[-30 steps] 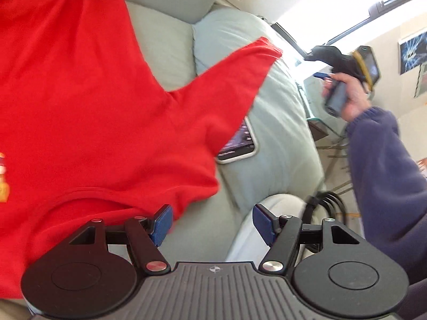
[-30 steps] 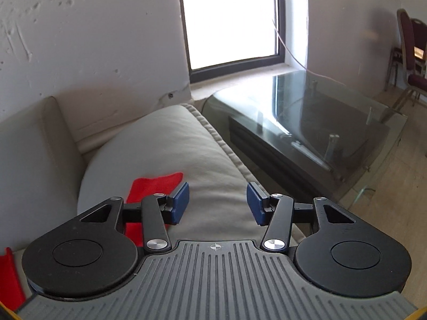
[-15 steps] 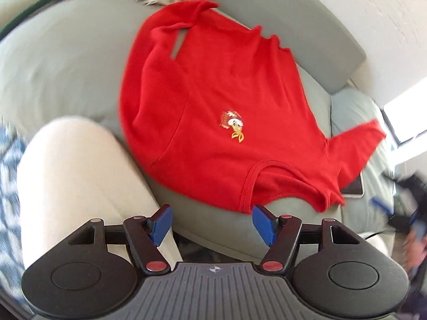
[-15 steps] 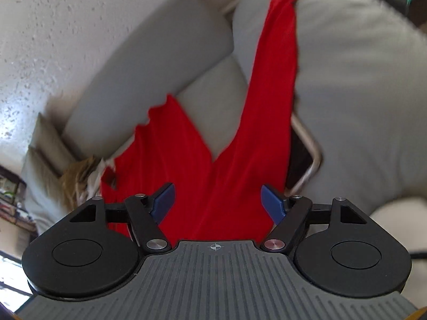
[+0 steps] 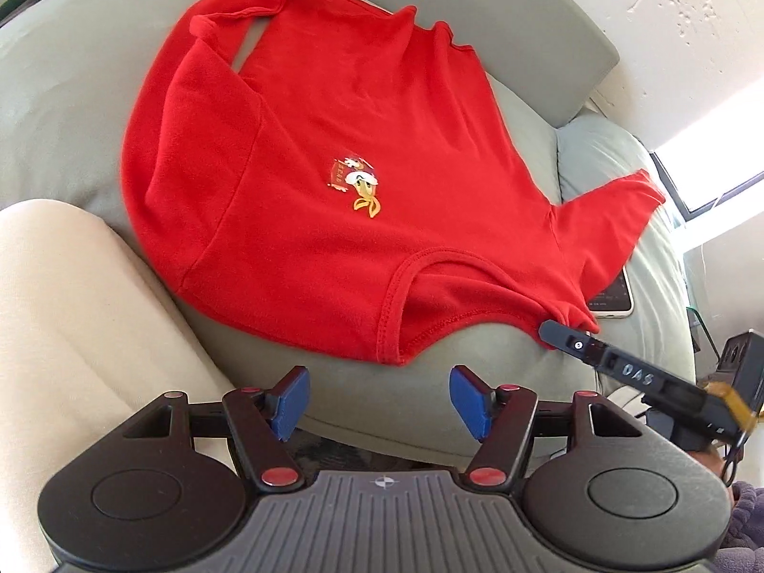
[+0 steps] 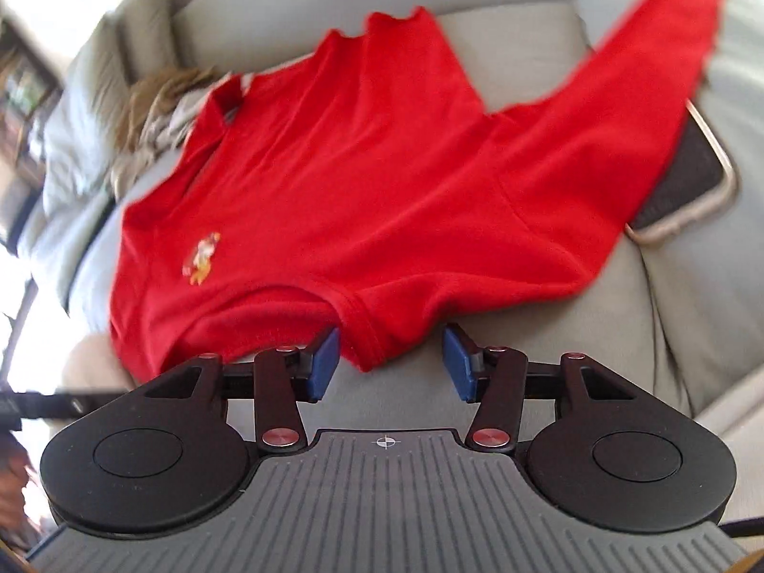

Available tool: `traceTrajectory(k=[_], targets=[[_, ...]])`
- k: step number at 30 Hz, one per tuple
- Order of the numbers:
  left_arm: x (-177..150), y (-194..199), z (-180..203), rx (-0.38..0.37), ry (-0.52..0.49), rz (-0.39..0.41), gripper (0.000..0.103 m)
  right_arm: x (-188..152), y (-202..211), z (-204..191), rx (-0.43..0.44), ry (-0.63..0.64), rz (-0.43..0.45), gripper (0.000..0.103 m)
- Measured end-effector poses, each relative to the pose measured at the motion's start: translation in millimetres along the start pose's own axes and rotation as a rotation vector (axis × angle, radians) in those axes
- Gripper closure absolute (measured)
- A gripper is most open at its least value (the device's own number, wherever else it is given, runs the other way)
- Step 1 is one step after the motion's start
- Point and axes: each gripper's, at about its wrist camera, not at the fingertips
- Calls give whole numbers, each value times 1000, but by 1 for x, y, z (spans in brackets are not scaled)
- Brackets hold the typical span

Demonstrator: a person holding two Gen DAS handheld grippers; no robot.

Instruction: Fold clothes

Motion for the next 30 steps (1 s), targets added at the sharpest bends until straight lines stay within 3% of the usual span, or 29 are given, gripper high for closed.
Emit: traceTrajectory(k=[2, 6, 10, 11, 12, 13, 17, 21, 26, 30], targets=[[0, 5, -2, 12, 4, 15, 41, 1, 2, -9, -30, 50, 12, 97], [2, 12, -9, 22, 11, 33, 41, 11, 30, -6, -12, -26, -35, 98], [5, 11, -13, 61, 17, 21, 41, 7, 31, 7, -56, -63, -205, 100], [5, 10, -13, 91, 10, 15, 41, 3, 26, 10, -69, -67, -244, 97], [5, 10, -12, 120, -1, 13, 41, 1, 25, 13, -83, -77, -258, 86], [5, 11, -11, 144, -14, 18, 41, 2, 28, 11, -86, -77, -247, 84], [16, 29, -14, 217, -25, 80, 41, 17, 54, -8, -48, -27, -143, 49], [34, 55, -25, 252, -6, 164, 41, 52, 77, -43, 42, 31, -55, 49], [78, 104, -55, 157, 70, 300, 41, 99, 100, -80, 141, 53, 15, 49], [134, 123, -66, 127, 15, 391, 41, 141, 118, -110, 140, 108, 121, 48]])
Point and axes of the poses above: each gripper's, at about its wrist camera, not at the fingertips, and y roughly against the way its jaws point, z to its right, x to its top, and after that the axes turned 3 degrees about -y, right-handed
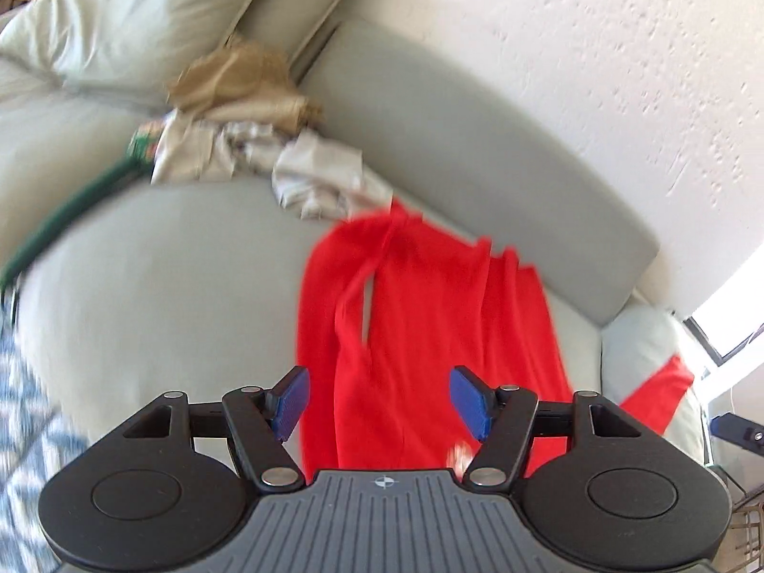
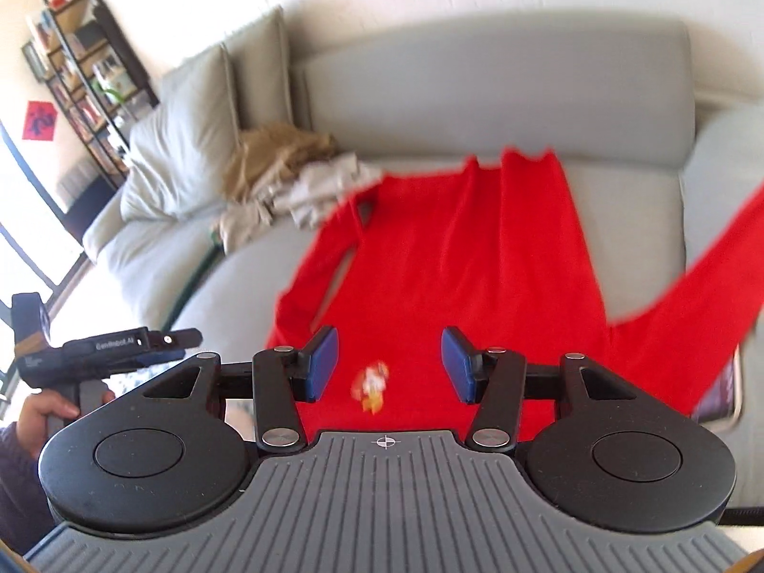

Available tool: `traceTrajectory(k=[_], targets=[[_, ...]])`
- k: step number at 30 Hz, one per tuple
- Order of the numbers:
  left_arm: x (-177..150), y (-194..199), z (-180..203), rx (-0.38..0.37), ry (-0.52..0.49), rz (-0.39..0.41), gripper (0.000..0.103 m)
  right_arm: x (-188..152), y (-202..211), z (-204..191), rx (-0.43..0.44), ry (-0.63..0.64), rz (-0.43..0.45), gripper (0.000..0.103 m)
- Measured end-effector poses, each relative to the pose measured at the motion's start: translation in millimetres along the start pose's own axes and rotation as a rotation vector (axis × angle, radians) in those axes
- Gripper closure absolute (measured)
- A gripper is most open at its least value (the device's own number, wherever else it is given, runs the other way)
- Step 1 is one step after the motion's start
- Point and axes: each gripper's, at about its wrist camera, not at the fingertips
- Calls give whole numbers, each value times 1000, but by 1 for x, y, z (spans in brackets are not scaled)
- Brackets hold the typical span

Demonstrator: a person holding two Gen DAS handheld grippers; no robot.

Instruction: Fold clothes

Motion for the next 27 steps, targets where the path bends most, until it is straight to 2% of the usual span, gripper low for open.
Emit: traceTrajectory(k=[2, 3, 4, 5, 8, 13, 16, 20, 23, 27], targets=[[29, -22, -3, -30, -27, 18, 42, 21, 2, -7, -1, 16, 52, 46], [41, -42, -7, -45, -28, 15, 44, 30, 0, -9, -1, 18, 73, 41], [53, -64, -13, -59, -23, 9, 53, 38, -3, -11, 0, 18, 91, 38], [63, -88, -23, -66, 4, -5, 58, 45, -8, -13, 3, 19, 107, 36], [84, -161, -62, -72, 145, -70, 58, 57, -28, -13, 16, 0, 131, 36], [83, -258, -116, -75, 387, -178, 57, 61, -63, -2, 60, -81, 116, 36], [77, -294, -135, -180, 491, -217, 53, 58, -76, 8, 42, -107, 103, 36], [77, -326, -138, -317, 507, -222, 47, 53, -80, 23, -16, -127, 111, 36], [80, -346, -139, -379, 567, -214, 45, 51, -82, 35, -47, -162, 122, 36], [83, -371, -142, -455, 718, -194, 46, 48, -89, 45, -81, -189, 111, 36]])
Point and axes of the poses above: each gripper's, at about its wrist camera, not at the fingertips, and y roughly against the way its jaws point, z to its right, x to its top, and after that the axes turned 3 degrees about -y, right-handed
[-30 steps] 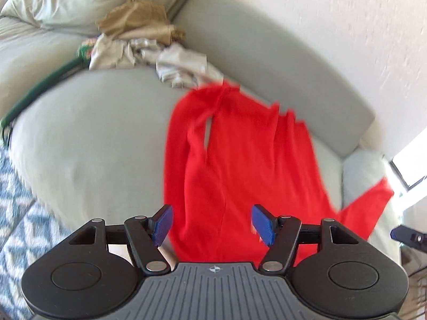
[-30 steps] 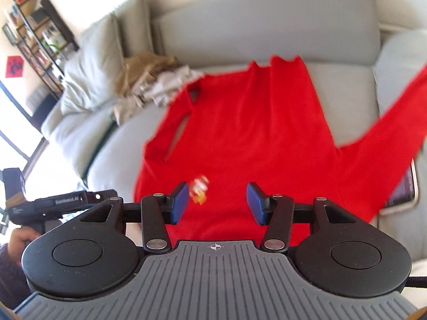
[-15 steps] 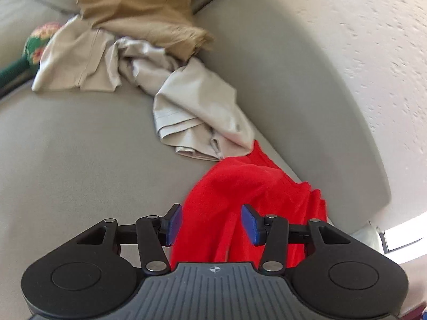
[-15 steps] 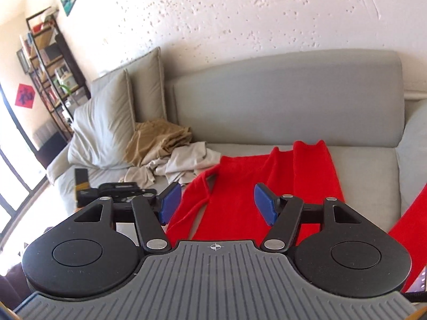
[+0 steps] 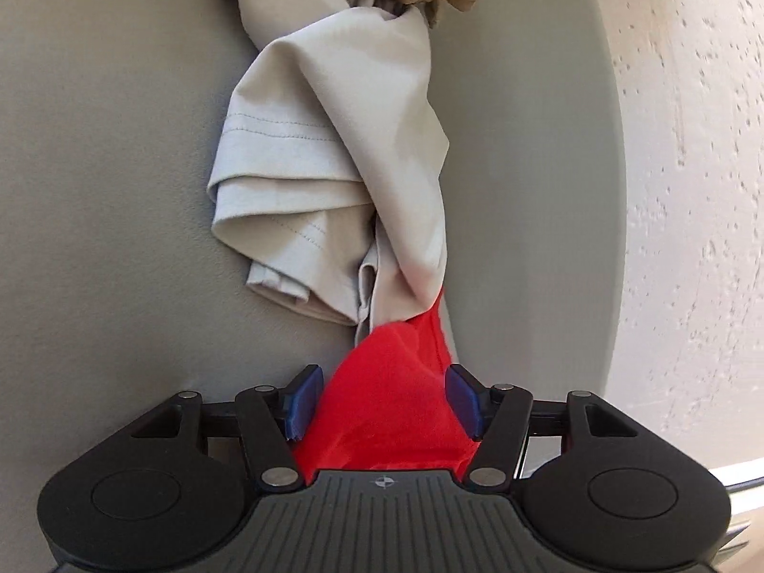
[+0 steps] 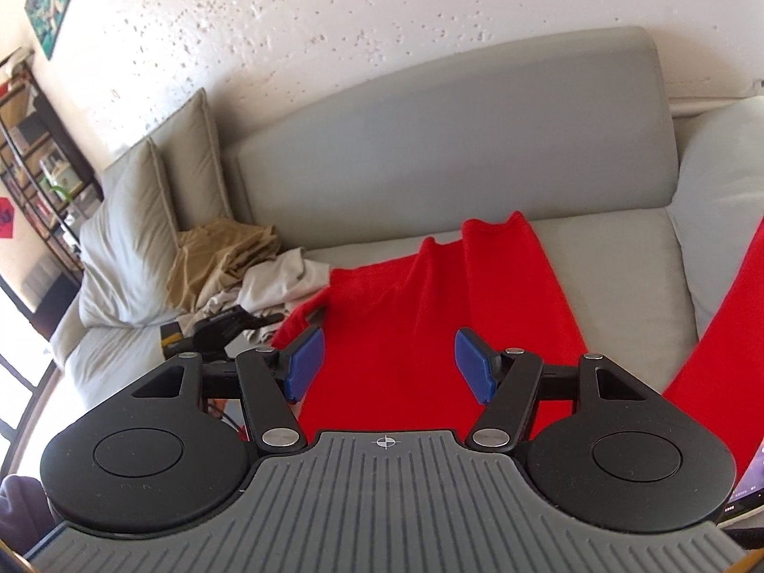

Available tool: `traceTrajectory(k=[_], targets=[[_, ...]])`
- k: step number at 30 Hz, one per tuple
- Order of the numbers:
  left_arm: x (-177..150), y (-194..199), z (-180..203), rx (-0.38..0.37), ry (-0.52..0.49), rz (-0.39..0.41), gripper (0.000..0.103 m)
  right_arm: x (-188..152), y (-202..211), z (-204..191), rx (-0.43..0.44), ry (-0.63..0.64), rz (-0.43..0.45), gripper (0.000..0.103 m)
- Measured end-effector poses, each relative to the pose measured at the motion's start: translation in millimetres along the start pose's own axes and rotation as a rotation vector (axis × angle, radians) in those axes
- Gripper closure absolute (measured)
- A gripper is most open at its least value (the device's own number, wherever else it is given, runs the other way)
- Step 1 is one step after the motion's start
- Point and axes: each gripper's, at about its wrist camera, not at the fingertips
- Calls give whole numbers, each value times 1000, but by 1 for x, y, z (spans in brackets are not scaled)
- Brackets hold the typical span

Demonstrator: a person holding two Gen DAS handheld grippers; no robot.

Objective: Fold clothes
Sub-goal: 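Grasp the shirt hem with the left gripper and pull it straight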

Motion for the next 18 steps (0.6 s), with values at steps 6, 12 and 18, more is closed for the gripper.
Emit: traceTrajectory(k=[6, 12, 18], targets=[[-4, -29, 33, 53, -141, -74, 86, -3, -2, 0, -52, 39, -7, 36], [-16, -10, 74, 121, -319, 30, 101, -6, -1, 0, -56, 27, -21, 36], [-34, 87, 127, 163, -599, 345, 101, -6, 17, -8, -38, 34, 31, 36]])
Point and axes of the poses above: each gripper's, at about its wrist camera, not at the fingertips, and y roughly against the way its jaws point, z to its right, x to its top, and after that the axes turned 3 degrees about -y, right-handed
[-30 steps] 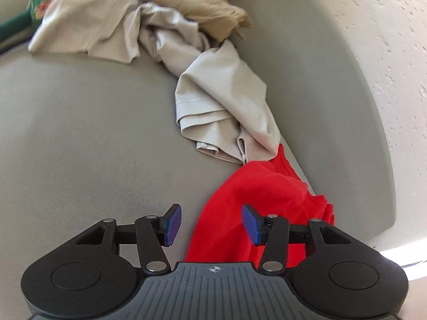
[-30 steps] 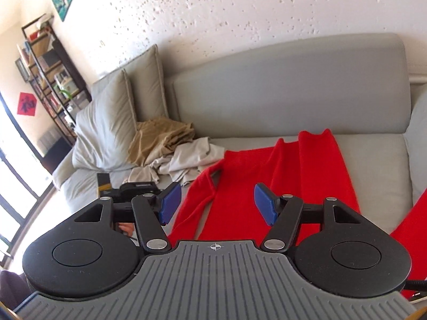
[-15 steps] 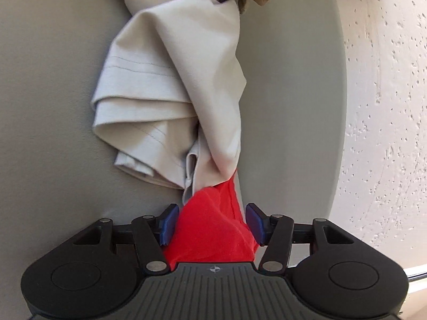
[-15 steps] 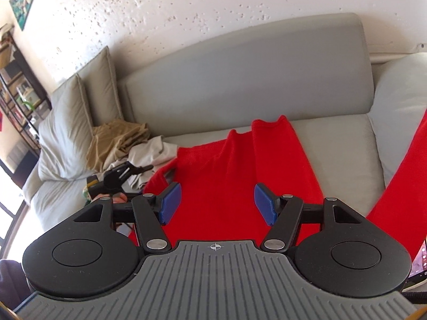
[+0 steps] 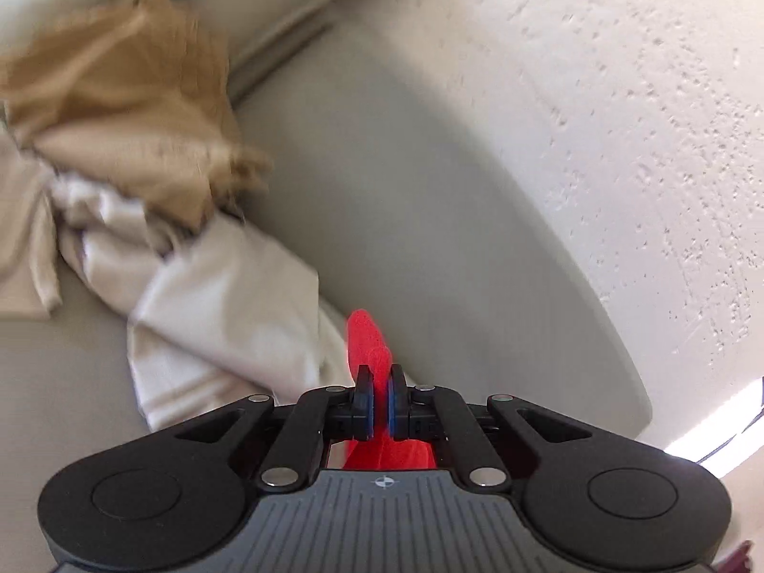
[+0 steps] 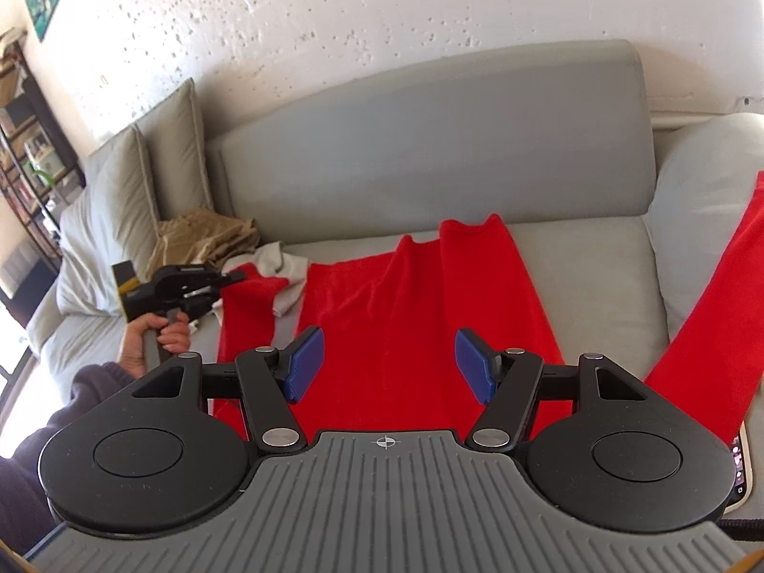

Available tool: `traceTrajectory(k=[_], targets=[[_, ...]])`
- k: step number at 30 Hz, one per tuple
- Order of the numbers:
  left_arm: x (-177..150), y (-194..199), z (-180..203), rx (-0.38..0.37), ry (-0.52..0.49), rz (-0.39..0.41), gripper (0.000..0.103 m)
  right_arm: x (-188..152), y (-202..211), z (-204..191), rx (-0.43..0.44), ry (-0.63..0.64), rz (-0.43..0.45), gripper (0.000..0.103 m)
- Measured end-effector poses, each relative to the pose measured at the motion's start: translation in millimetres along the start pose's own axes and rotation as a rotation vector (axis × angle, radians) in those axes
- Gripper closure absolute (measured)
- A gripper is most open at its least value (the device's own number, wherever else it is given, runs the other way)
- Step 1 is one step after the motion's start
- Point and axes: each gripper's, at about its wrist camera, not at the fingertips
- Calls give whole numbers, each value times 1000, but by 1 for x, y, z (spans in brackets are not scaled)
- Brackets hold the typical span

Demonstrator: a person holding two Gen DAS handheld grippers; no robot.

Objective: Fold clothes
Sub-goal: 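Grasp the shirt hem with the left gripper and pull it straight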

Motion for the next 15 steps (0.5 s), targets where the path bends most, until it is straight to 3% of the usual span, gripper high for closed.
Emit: traceTrajectory(k=[3, 5, 10, 15], targets=[[26, 50, -8, 128, -59, 174, 101, 1, 7, -5, 42, -27, 27, 36], [36, 69, -23, 231, -38, 235, 101, 1, 7, -10, 70, -43, 33, 35], [28, 107, -98, 354, 159, 278, 101, -7, -9, -29, 135, -58, -11, 35], [-2, 118, -146, 501, 246, 244, 100, -20, -29, -54, 188, -24, -90, 35]])
Point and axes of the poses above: each gripper's, at about its wrist camera, not at the fingertips, and y roughly against the way its jaws point, z to its right, x to its top, and after that the axes turned 3 degrees about -y, right-handed
